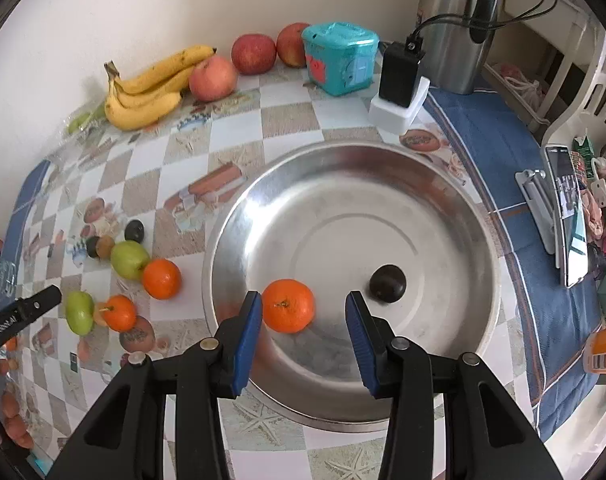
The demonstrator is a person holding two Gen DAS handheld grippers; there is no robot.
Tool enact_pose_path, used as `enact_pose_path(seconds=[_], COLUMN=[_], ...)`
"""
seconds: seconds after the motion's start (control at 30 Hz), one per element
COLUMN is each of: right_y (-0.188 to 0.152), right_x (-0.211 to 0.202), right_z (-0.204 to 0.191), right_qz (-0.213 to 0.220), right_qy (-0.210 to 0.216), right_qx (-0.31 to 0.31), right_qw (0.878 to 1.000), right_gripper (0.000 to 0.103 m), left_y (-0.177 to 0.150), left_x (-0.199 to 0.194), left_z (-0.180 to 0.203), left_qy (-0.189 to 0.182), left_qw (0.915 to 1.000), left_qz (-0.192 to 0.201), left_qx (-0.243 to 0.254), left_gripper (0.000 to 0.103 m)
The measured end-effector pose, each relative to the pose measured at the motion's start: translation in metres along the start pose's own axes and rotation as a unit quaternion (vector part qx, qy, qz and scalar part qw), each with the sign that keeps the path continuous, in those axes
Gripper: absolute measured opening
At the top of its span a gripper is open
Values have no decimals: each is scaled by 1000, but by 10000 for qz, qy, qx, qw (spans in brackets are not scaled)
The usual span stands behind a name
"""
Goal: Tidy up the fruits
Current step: 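Withdraw both open tools from the bowl back toward the fruits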
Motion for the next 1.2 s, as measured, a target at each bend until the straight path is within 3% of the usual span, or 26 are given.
enact_pose_path(seconds=[0.1, 0.37, 0.43, 0.6, 0.77, 0.87, 1.2], right_y=[-2, -3, -3, -1, 1, 3, 6], right_x=[12, 23, 23, 21, 20, 18, 12], right_z=[4, 9, 8, 7, 6, 5, -11], right_qz=[-132, -245, -210, -125, -42, 51, 225], right_qy=[0, -28, -15, 63, 37, -63, 121], right_qx=[154, 280, 276, 277, 219, 137, -17], right_qw=[9998, 9993, 9994, 9995, 9997, 9999, 9997], right_gripper=[63, 73, 82, 83, 84, 102, 102], left_y=[1, 1, 1, 3, 4, 5, 9], left_x=[0, -2, -3, -4, -5, -6, -9], left_z=[-6, -7, -7, -11, -12, -12, -19], left_qy=[43, -39, -50, 7, 102, 142, 175], left_qw=[10000, 9999, 9999, 9998, 9998, 9997, 9996], left_qz=[11, 1, 5, 75, 132, 158, 176], left_qx=[-67, -124, -144, -206, -125, -80, -135], left_gripper=[74, 83, 88, 103, 103, 103, 103])
Point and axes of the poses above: each gripper's, at about its wrist camera, not at the fingertips, and x roughly the way its jaws point, z to its right, y to its top, the point moved 8 cm from there along x, roughly the way its jaws point, and after that the axes turned 6 degrees about -z, right-handed, at the moved point
